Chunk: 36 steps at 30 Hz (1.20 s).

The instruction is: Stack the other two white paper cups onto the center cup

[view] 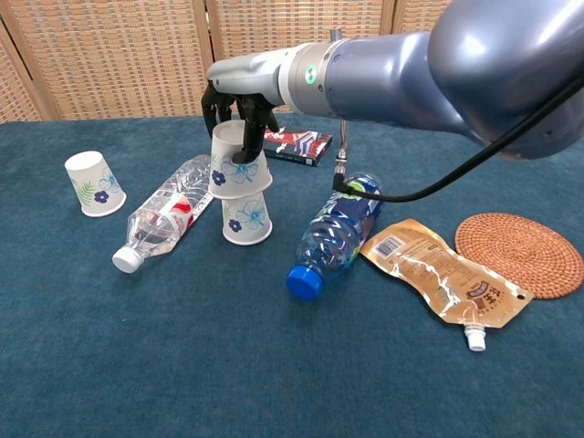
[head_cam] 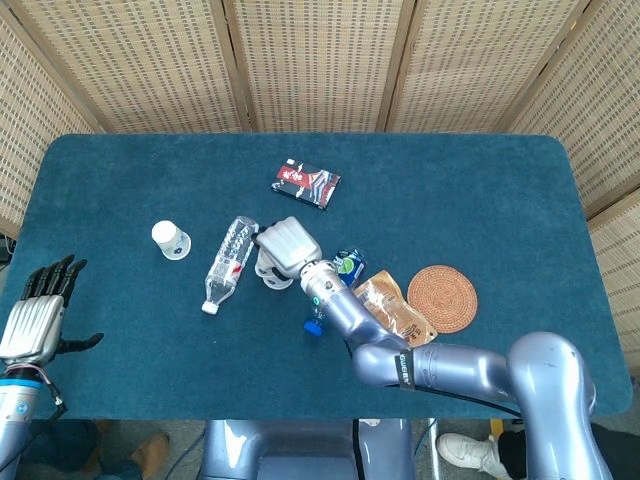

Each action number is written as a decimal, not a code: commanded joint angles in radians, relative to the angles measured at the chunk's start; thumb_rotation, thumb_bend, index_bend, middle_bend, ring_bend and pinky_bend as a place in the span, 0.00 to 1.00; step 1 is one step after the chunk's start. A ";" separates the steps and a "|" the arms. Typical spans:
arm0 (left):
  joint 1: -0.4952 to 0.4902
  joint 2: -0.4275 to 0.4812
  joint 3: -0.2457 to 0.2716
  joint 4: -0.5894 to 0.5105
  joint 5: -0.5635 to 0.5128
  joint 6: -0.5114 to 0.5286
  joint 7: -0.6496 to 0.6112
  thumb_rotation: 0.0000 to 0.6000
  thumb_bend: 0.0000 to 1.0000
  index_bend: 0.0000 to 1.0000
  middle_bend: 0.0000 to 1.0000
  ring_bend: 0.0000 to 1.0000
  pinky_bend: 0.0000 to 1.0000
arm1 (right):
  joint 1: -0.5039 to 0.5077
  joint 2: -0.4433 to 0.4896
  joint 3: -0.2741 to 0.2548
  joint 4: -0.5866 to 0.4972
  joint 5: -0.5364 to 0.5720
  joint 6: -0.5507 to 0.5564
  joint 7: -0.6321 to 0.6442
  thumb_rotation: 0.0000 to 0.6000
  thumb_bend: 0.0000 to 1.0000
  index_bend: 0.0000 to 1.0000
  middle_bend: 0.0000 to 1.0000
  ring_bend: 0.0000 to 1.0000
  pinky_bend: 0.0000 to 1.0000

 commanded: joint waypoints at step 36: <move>-0.079 -0.012 -0.026 0.206 0.107 -0.051 -0.152 1.00 0.00 0.00 0.00 0.00 0.00 | -0.482 0.423 -0.431 0.019 -0.901 0.507 0.642 1.00 0.00 0.00 0.00 0.00 0.00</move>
